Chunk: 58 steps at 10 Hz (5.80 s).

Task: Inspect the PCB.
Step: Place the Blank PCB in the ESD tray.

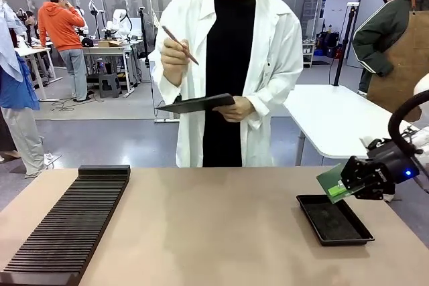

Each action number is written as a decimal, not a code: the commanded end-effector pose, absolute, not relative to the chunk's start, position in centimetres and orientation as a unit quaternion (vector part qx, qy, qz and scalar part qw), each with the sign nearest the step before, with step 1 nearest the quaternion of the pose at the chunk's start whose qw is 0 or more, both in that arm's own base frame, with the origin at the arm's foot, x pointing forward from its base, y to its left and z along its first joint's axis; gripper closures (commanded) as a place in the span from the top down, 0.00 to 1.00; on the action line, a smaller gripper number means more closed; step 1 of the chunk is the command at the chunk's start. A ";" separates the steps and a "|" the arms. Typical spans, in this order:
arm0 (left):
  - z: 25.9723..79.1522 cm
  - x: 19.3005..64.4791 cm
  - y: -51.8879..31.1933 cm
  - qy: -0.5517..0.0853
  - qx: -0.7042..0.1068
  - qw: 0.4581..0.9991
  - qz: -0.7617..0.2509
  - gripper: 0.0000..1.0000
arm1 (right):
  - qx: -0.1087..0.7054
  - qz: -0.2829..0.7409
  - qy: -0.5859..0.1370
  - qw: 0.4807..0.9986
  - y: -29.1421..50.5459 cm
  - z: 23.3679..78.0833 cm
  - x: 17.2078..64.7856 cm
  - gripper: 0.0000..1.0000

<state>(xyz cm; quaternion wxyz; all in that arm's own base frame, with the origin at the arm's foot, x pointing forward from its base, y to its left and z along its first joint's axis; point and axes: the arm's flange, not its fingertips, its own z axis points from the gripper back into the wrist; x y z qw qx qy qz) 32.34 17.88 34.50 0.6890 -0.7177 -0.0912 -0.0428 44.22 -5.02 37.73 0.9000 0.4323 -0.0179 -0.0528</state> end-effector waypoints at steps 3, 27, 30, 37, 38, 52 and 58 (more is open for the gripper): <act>34.6 32.5 17.8 -0.091 -0.712 0.695 -0.041 1.00 | 0.376 -0.062 -0.030 0.924 -5.3 34.1 48.4 0.03; 34.6 32.5 17.8 -0.091 -0.712 0.695 -0.041 1.00 | 0.215 -0.093 -0.085 0.969 -2.4 35.8 46.3 1.00; 34.6 32.5 17.8 -0.091 -0.712 0.695 -0.041 1.00 | 0.215 -0.093 -0.085 0.969 -2.4 35.8 46.3 1.00; 34.6 32.5 17.8 -0.091 -0.712 0.695 -0.041 1.00 | 0.215 -0.093 -0.085 0.969 -2.4 35.8 46.3 1.00; 34.6 32.5 17.8 -0.091 -0.712 0.695 -0.041 1.00 | 0.212 -0.096 -0.085 0.969 -2.6 36.0 46.2 1.00; 34.6 32.5 17.8 -0.091 -0.712 0.695 -0.041 1.00 | 0.652 0.077 -0.051 0.753 -21.4 43.4 28.5 1.00; 34.6 32.5 17.8 -0.091 -0.712 0.695 -0.041 1.00 | 0.645 0.070 -0.051 0.759 -20.6 44.0 27.6 1.00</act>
